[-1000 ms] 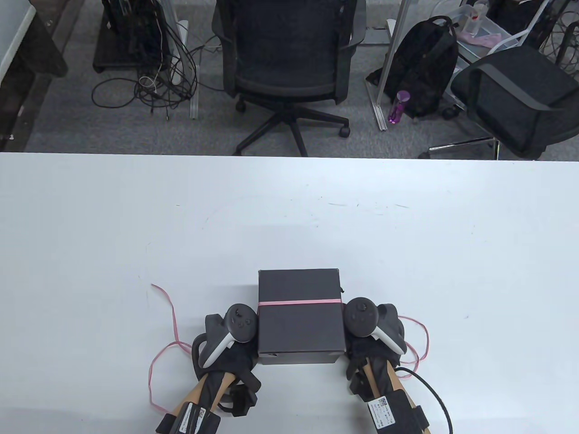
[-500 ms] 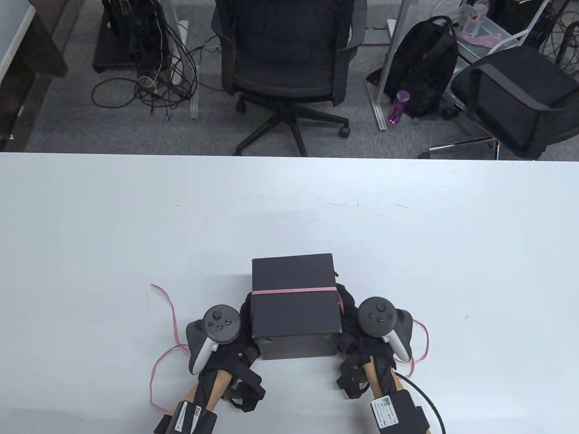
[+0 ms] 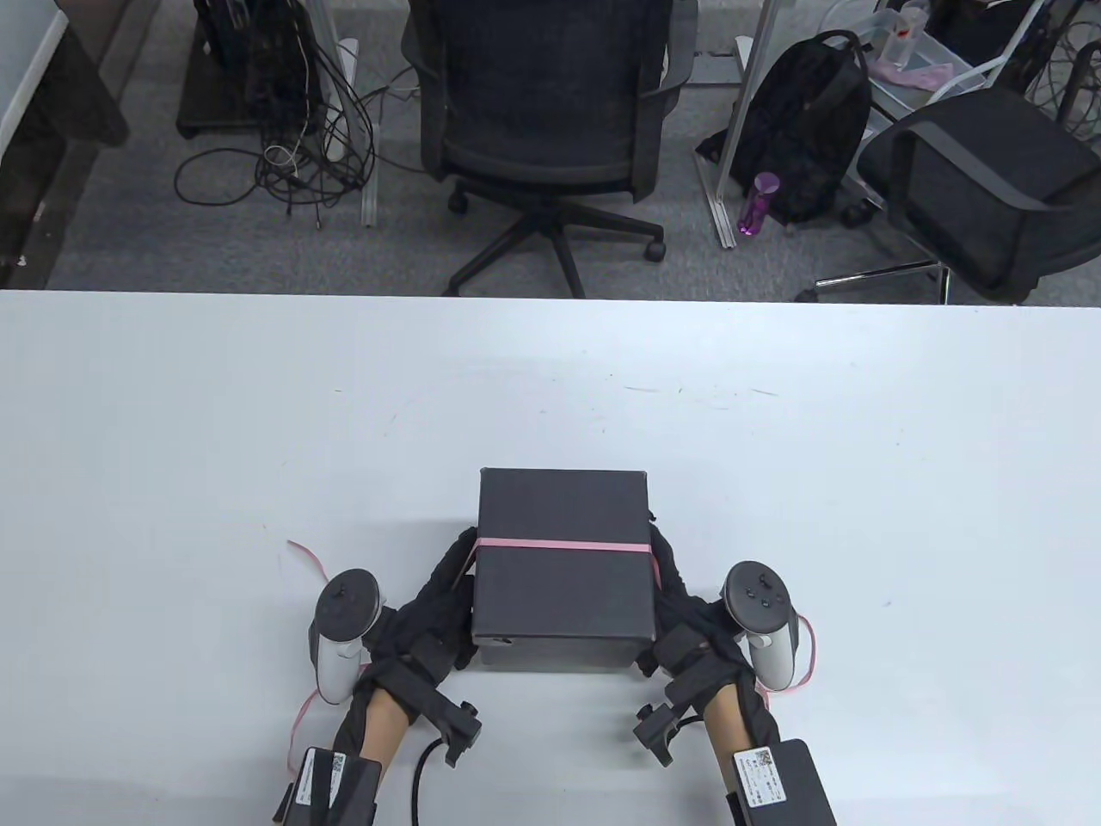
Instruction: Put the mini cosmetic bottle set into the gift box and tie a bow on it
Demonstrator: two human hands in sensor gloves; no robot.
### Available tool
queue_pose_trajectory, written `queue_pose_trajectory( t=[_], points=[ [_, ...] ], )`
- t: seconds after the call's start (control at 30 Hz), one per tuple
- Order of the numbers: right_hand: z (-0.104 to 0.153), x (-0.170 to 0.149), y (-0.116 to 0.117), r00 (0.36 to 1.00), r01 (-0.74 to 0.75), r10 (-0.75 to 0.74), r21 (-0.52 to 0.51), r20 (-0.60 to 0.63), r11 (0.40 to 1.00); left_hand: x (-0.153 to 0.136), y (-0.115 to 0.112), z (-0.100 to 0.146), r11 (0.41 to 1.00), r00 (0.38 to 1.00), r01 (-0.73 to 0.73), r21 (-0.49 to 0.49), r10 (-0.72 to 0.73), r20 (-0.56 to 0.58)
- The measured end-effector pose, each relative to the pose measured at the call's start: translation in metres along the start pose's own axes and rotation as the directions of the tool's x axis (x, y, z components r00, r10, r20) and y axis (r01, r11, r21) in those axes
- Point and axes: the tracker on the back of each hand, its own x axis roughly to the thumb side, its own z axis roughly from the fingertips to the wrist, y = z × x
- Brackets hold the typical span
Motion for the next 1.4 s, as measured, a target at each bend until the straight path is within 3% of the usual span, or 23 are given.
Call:
queue_pose_trajectory(
  t=[0.17, 0.27, 0.37, 0.53, 0.7, 0.93, 1.13, 1.2, 1.3, 1.4],
  points=[
    [0.0, -0.004, -0.001, 0.997, 0.081, -0.082, -0.018, -0.008, 0.997, 0.003, 0.004, -0.003, 0.999, 0.999, 0.001, -0.039, 0.001, 0.04],
    [0.003, -0.002, -0.002, 0.991, 0.134, -0.135, -0.057, -0.016, 0.989, 0.009, 0.004, -0.005, 0.987, 0.989, 0.117, -0.109, -0.106, 0.102],
    [0.004, -0.001, 0.0, 0.981, 0.19, -0.191, -0.068, -0.007, 0.979, 0.018, 0.002, -0.005, 0.967, 0.958, 0.242, -0.078, -0.225, 0.181],
    [0.001, 0.006, 0.003, 0.977, 0.2, -0.2, 0.008, 0.075, 0.98, 0.026, -0.011, -0.003, 0.939, 0.922, 0.337, -0.068, -0.315, 0.225],
    [0.0, 0.018, -0.003, 0.989, -0.031, 0.019, 0.077, 0.147, 0.997, 0.027, -0.012, -0.002, 0.938, 0.923, 0.34, -0.076, -0.317, 0.217],
    [0.005, 0.036, -0.004, 0.916, -0.323, 0.322, -0.038, 0.241, 0.946, 0.028, -0.011, -0.001, 0.936, 0.92, 0.346, -0.062, -0.325, 0.22],
    [0.013, 0.047, 0.0, 0.758, -0.513, 0.58, -0.278, 0.297, 0.812, 0.029, -0.015, 0.0, 0.918, 0.894, 0.396, -0.027, -0.379, 0.239],
    [0.016, 0.051, 0.003, 0.682, -0.57, 0.669, -0.359, 0.296, 0.739, 0.029, -0.017, 0.001, 0.903, 0.875, 0.43, 0.001, -0.417, 0.246],
    [0.021, 0.055, 0.009, 0.496, -0.656, 0.824, -0.503, 0.275, 0.563, 0.033, -0.021, 0.004, 0.867, 0.828, 0.49, 0.085, -0.494, 0.267],
    [0.021, 0.053, 0.016, 0.387, -0.708, 0.891, -0.542, 0.239, 0.453, 0.04, -0.023, 0.008, 0.809, 0.757, 0.558, 0.187, -0.588, 0.285]
  ],
)
